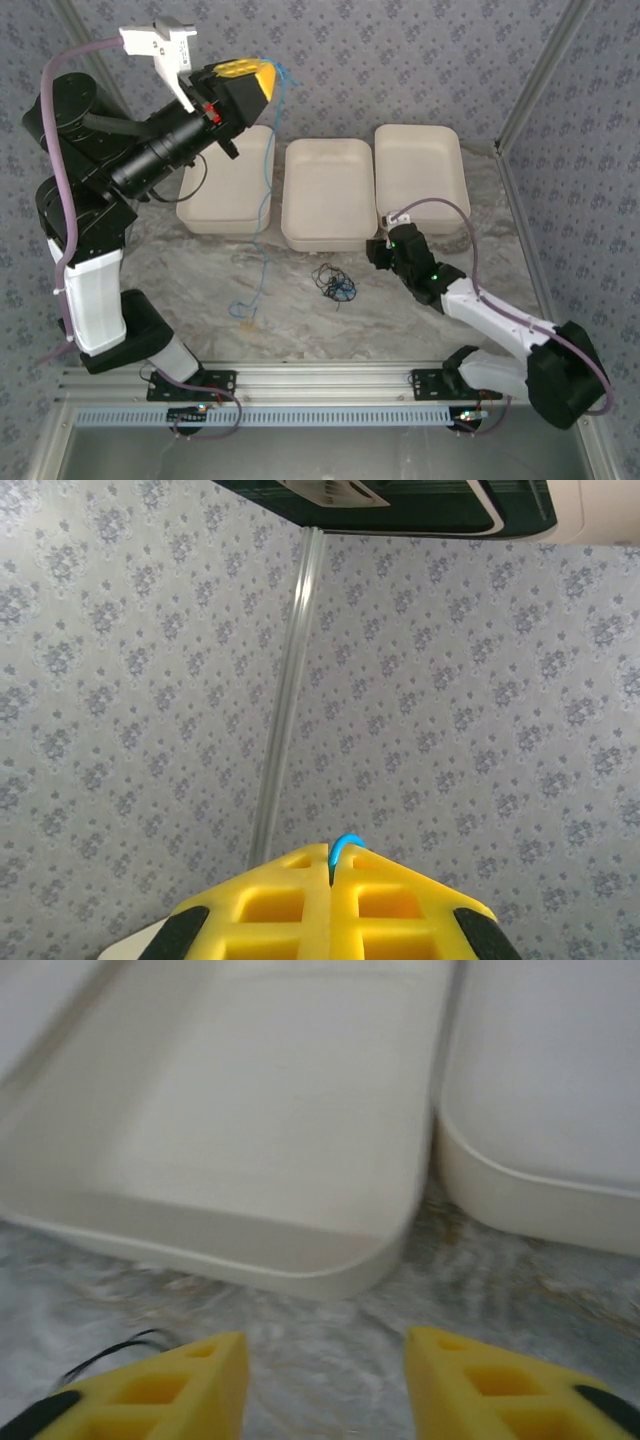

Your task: Untangle the cables

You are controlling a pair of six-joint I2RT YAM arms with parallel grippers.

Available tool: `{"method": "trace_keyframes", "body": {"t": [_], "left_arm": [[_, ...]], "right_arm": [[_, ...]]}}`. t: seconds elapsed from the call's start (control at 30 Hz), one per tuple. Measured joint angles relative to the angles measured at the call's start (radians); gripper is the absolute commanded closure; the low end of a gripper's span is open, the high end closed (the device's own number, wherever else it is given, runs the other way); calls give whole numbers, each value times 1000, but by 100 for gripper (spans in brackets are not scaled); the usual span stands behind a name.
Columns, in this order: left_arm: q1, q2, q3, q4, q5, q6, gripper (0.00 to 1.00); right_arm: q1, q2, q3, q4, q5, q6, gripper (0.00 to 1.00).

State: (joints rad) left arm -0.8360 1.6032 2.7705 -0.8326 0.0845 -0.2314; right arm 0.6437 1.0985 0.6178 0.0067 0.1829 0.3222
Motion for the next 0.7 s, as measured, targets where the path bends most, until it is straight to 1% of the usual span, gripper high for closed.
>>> {"method": "trace_keyframes", "body": {"t": [0.07, 0.13, 0.23, 0.27, 0.33, 0.4, 0.5, 0.6, 0.7], "left_arm": [[4, -15, -21, -16, -26, 24, 100], [5, -51, -82, -21, -56, 51, 100], [10, -120, -211, -16, -91, 83, 100], [11, -137, -244, -11, -99, 88, 100], [12, -159, -288, -6, -109, 98, 100], [11, -161, -299, -1, -115, 105, 100], [12, -161, -305, -1, -116, 112, 100], [12, -159, -306, -1, -117, 118, 100], [19, -157, -306, -1, -120, 125, 100]], "right_arm": [[75, -45, 0, 8, -48, -8, 38], [160, -71, -16, 51, -91, -21, 31], [269, -64, -71, 149, -132, -48, 21], [295, -52, -91, 181, -140, -60, 19], [344, 6, -123, 247, -164, -83, 17], [379, 83, -127, 297, -184, -106, 15], [425, 202, -122, 376, -181, -147, 15], [442, 301, -106, 437, -163, -177, 14], [440, 376, -76, 486, -116, -191, 14]]}}
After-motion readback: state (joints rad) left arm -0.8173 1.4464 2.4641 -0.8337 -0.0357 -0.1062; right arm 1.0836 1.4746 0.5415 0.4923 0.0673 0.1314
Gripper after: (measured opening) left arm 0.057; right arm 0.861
